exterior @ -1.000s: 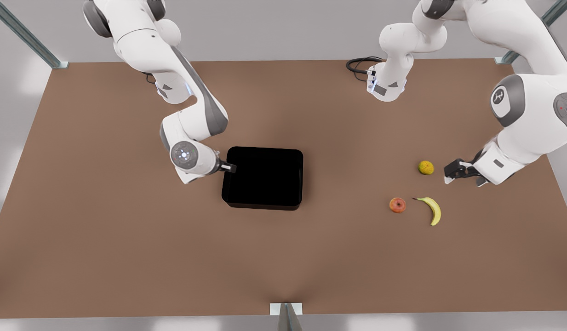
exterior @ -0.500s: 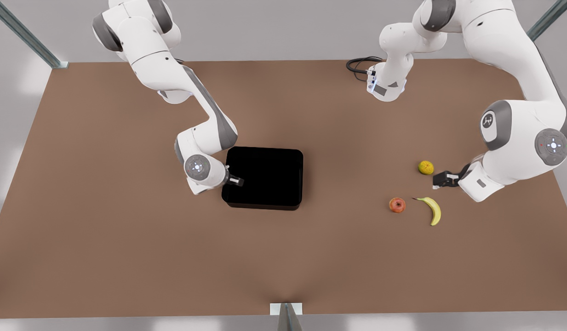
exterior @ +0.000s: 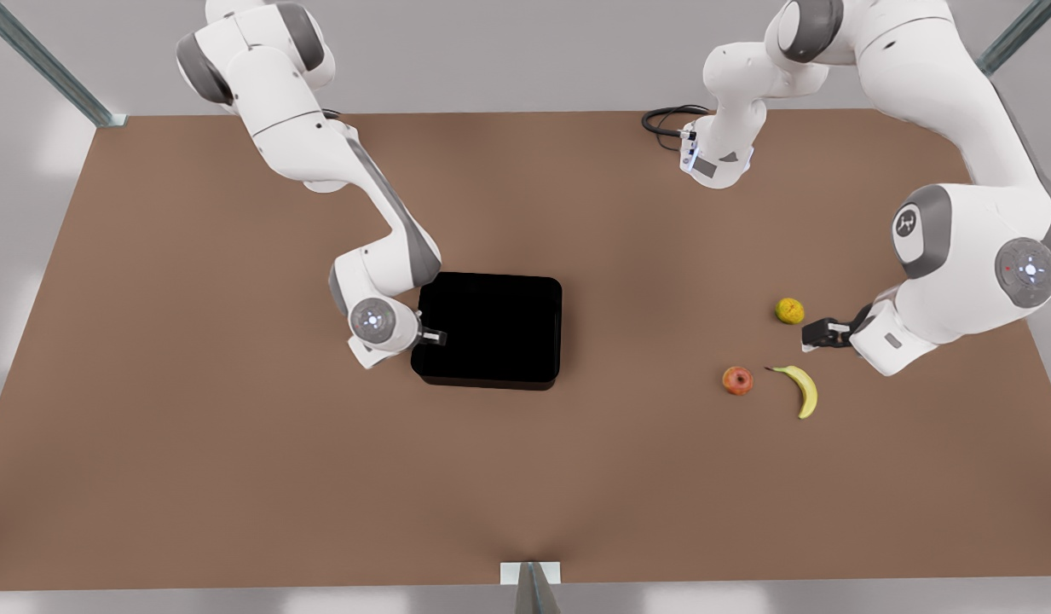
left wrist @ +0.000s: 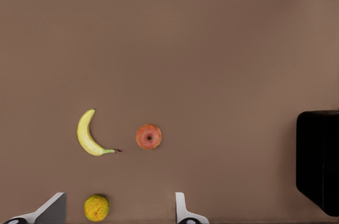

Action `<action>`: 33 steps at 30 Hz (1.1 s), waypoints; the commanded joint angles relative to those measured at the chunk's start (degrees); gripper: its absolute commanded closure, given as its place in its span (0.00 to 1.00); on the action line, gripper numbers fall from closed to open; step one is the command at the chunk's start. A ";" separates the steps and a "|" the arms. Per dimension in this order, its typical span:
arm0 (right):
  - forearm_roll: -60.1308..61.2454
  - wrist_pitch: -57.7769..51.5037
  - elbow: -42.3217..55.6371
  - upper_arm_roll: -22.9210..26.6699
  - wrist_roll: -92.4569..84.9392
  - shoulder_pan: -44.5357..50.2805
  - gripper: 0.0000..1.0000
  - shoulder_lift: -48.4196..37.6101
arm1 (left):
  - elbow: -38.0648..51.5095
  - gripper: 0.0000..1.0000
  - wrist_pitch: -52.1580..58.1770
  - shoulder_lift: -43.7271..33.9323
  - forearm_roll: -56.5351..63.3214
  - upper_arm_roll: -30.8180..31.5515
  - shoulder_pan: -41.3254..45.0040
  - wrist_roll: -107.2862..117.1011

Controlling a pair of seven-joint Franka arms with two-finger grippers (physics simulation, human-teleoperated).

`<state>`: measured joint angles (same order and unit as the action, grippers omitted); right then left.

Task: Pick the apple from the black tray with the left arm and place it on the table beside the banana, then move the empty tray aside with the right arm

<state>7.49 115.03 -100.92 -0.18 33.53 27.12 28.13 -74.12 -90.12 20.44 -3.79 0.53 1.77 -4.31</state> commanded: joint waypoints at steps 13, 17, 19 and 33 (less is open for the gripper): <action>-0.02 0.45 -4.98 -0.35 -1.45 -0.40 0.00 -3.17 | 0.29 0.00 -0.49 -0.75 0.98 -0.18 0.34 0.62; 0.24 3.71 -5.95 -0.70 -0.83 -0.13 0.00 -1.15 | 1.34 0.00 -0.58 -2.24 3.35 0.26 2.36 0.62; 0.24 3.97 -6.04 -1.14 -0.83 0.04 0.00 -1.15 | 1.34 0.00 -0.84 -1.72 3.08 0.35 2.80 0.71; -0.11 5.11 -6.04 -2.11 1.01 0.92 0.25 0.96 | 0.81 0.00 -0.84 -1.81 4.84 0.17 2.80 0.71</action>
<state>7.49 119.82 -107.00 -2.28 33.49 28.03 29.10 -73.34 -91.07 18.84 0.04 0.63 4.54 -3.82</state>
